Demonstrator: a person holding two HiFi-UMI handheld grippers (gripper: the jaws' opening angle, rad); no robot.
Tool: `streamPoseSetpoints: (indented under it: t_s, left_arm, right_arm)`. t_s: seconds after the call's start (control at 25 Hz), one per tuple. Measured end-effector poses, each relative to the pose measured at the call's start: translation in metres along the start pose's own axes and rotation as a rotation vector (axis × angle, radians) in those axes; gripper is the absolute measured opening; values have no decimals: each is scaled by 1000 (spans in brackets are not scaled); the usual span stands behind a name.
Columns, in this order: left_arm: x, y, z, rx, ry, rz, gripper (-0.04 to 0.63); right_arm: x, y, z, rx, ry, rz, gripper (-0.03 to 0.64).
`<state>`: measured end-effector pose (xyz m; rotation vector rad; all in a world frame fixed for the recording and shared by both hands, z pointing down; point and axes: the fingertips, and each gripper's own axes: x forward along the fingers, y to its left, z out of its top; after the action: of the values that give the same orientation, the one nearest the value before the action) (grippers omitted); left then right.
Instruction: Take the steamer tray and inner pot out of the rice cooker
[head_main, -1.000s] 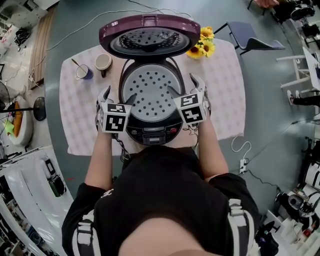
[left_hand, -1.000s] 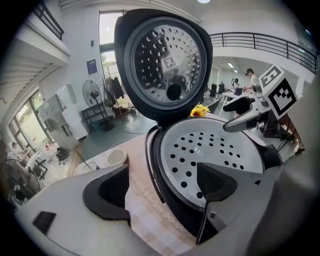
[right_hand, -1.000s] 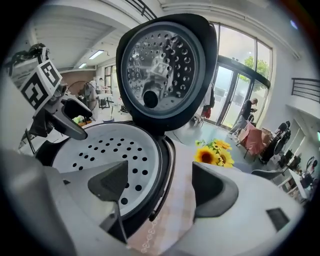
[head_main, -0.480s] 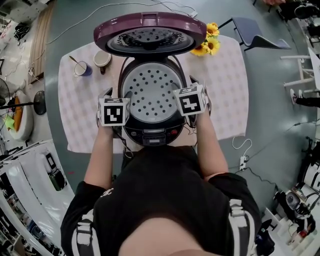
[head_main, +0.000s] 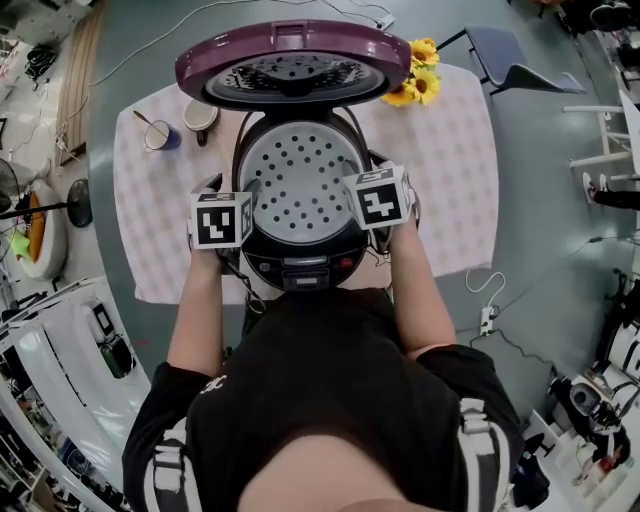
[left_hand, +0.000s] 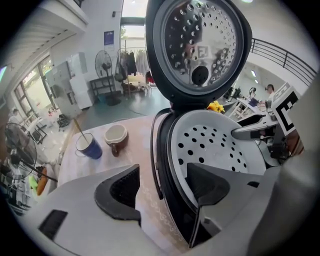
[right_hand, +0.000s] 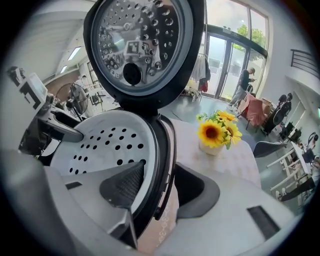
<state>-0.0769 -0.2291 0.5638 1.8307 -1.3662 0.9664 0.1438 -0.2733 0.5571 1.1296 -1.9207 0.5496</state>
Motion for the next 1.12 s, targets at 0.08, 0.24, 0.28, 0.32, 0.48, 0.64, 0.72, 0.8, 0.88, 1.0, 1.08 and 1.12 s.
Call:
streamPoseSetpoints:
  t_s: [0.08, 0.24, 0.28, 0.32, 0.48, 0.64, 0.72, 0.8, 0.88, 1.0, 1.08, 1.12]
  left_arm:
    - [-3, -3, 0, 1, 3, -14, 279]
    - [-8, -6, 0, 17, -4, -25, 256]
    - [-9, -6, 0, 19, -6, -28, 256]
    - [-10, -6, 0, 19, -10, -31, 256]
    - [-20, -8, 5, 27, -44, -20, 232]
    - [-31, -11, 11, 28, -77, -25, 203]
    - [-36, -14, 13, 26, -93, -30, 187]
    - [-43, -17, 14, 24, -112, -36, 161]
    - [-49, -20, 17, 22, -132, -43, 115]
    - [-59, -25, 20, 17, -155, -56, 72]
    - [-64, -27, 22, 9, -168, -64, 64]
    - [-67, -28, 22, 5, -174, -65, 58]
  right_arm:
    - [-3, 1, 0, -6, -3, 0, 181]
    - [-8, 3, 0, 4, -20, -3, 166]
    - [-9, 4, 0, 4, -25, -7, 166]
    - [-11, 4, 0, 5, -31, -11, 166]
    - [-21, 7, 4, -1, -68, -10, 162]
    - [-32, 12, 10, -14, -105, -16, 120]
    - [-38, 15, 13, -16, -123, -13, 97]
    - [-44, 18, 16, -19, -145, -10, 73]
    - [-51, 20, 20, -25, -167, -10, 61]
    - [-60, 21, 26, -28, -193, -9, 58]
    - [-66, 22, 29, -24, -211, -4, 57]
    - [-69, 22, 30, -22, -222, -2, 55]
